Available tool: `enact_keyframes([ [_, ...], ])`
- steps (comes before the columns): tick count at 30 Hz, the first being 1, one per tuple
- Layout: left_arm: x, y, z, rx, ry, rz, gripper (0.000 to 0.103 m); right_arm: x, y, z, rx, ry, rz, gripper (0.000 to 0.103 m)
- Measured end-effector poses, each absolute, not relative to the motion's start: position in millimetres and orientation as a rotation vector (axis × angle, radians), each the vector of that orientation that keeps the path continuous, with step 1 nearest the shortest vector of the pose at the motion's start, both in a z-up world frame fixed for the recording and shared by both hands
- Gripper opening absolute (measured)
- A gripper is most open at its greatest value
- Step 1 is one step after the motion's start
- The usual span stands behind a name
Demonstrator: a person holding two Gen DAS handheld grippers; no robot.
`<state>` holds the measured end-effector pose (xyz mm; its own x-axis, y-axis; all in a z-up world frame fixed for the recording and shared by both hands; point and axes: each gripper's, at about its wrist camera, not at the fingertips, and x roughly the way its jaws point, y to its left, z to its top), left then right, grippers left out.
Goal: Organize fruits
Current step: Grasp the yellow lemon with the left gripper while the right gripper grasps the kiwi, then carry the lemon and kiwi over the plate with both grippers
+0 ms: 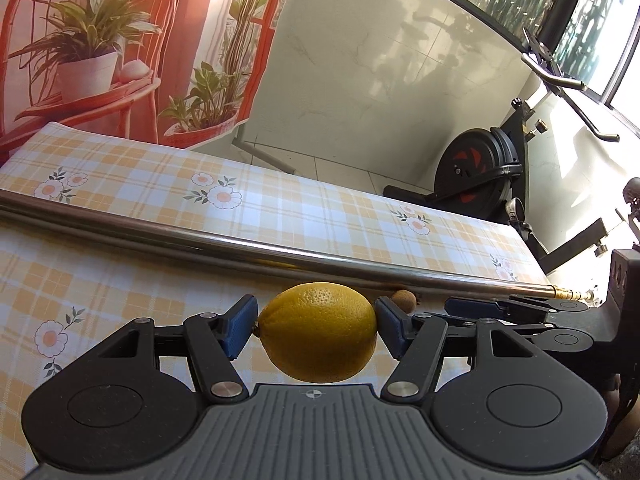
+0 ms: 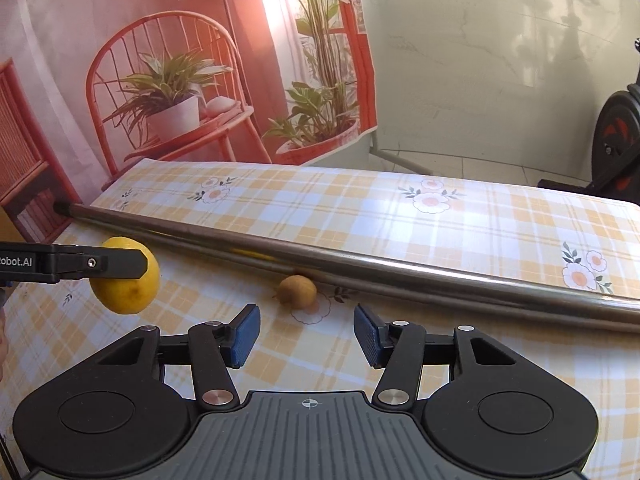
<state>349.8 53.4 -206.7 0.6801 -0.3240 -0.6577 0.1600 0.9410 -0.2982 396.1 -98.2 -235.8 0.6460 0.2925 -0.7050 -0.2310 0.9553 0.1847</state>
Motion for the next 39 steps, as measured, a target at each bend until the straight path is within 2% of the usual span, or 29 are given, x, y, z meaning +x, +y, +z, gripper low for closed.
enact_keyframes([
  [9,328,70,-201,-0.243,0.746,-0.27,0.067,423,-57,-256,-0.07,0.855,0.272,0.042],
  [17,315,75,-206,-0.252,0.749,-0.278,0.067,428,-63,-263,-0.047,0.863,0.252,0.027],
  [26,296,77,-200,-0.246,0.747,-0.276,0.067,405,-78,-245,0.073,0.834,0.256,0.027],
  [39,250,57,-190,-0.19,0.756,-0.345,0.067,303,-101,-205,0.178,0.747,0.225,0.027],
])
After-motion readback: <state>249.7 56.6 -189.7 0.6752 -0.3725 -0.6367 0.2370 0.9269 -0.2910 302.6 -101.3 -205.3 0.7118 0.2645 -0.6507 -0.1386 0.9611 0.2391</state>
